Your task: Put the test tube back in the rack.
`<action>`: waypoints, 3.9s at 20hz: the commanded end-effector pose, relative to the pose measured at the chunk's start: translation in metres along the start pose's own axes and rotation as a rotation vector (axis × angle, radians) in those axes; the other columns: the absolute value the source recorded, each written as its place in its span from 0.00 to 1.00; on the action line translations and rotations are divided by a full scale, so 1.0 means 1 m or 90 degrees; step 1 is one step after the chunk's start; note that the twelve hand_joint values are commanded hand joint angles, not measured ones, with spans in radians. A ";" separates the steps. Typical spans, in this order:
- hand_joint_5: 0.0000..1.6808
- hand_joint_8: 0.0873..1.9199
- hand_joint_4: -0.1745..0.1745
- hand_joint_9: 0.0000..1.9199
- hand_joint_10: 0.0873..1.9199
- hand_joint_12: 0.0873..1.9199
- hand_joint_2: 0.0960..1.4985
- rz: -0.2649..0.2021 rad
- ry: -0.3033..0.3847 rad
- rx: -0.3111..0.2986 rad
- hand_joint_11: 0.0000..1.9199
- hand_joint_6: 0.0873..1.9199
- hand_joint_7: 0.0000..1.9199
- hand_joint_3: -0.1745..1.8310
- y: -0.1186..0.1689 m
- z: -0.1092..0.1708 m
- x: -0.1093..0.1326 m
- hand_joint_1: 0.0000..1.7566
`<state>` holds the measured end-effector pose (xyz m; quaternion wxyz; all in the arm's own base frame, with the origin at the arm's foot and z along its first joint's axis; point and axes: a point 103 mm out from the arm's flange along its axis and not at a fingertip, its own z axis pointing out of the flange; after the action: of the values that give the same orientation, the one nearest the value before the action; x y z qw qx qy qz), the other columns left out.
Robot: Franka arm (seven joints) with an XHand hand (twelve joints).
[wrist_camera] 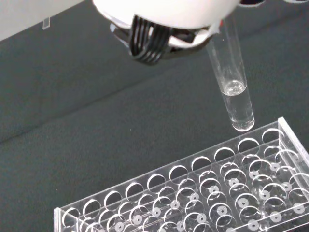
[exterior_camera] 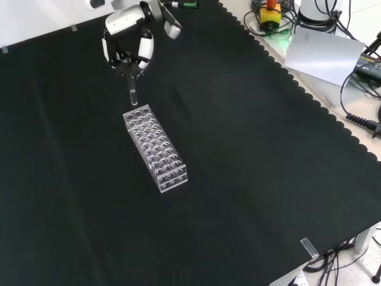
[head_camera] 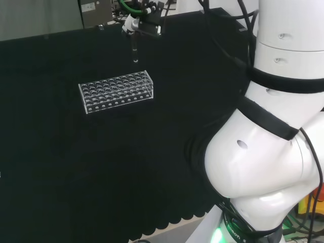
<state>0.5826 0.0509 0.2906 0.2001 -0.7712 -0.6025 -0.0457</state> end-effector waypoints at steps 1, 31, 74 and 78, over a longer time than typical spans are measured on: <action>0.79 0.23 0.00 0.80 0.32 0.53 0.41 -0.005 0.013 0.014 0.56 0.24 0.89 0.39 0.010 0.016 0.006 0.70; 0.79 0.23 0.00 0.80 0.33 0.53 0.41 0.012 0.002 0.042 0.56 0.24 0.89 0.39 0.044 0.059 -0.009 0.70; 0.45 0.32 0.19 0.54 0.40 0.73 0.35 -0.030 0.109 0.178 0.27 0.36 0.59 0.44 0.055 0.103 -0.021 0.62; 0.18 0.44 0.40 0.23 0.47 0.81 0.32 -0.065 0.121 0.191 0.07 0.23 0.22 0.40 0.046 0.081 -0.015 0.55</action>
<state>0.6048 0.0610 0.1621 0.3080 -0.7424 -0.5949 -0.0100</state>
